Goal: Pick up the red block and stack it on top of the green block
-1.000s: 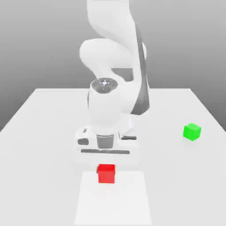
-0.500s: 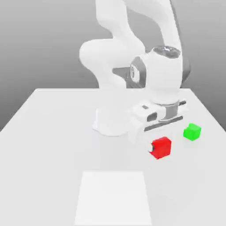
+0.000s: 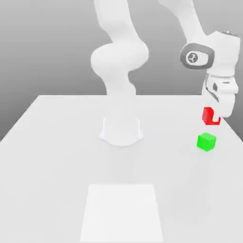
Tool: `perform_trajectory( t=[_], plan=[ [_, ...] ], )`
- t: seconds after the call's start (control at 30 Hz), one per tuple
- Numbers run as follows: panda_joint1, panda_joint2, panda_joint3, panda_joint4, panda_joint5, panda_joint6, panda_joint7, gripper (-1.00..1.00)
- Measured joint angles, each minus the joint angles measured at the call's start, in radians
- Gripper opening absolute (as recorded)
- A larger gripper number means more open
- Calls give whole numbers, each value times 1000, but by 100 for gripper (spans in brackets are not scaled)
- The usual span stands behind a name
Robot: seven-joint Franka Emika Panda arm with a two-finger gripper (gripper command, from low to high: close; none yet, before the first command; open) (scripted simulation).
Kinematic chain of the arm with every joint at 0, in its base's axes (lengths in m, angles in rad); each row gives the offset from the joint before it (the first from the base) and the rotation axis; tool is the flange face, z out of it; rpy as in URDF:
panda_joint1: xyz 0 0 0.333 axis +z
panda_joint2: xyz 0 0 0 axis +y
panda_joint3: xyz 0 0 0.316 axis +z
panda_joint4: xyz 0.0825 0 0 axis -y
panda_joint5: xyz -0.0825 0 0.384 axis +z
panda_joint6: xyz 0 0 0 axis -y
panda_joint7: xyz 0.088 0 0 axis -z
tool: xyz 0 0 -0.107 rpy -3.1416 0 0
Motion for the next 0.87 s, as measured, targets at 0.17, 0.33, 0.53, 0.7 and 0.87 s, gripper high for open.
perform_trajectory(
  t=[0.17,0.33,0.53,0.7,0.87],
  plan=[
    [-27,47,21,1,-51,49,33,-100],
    [-60,99,38,2,-112,98,74,-100],
    [-96,166,50,3,-203,156,137,-100],
    [-119,223,46,4,-294,202,201,-100],
    [-123,280,24,5,-391,245,270,-100]
  ],
)
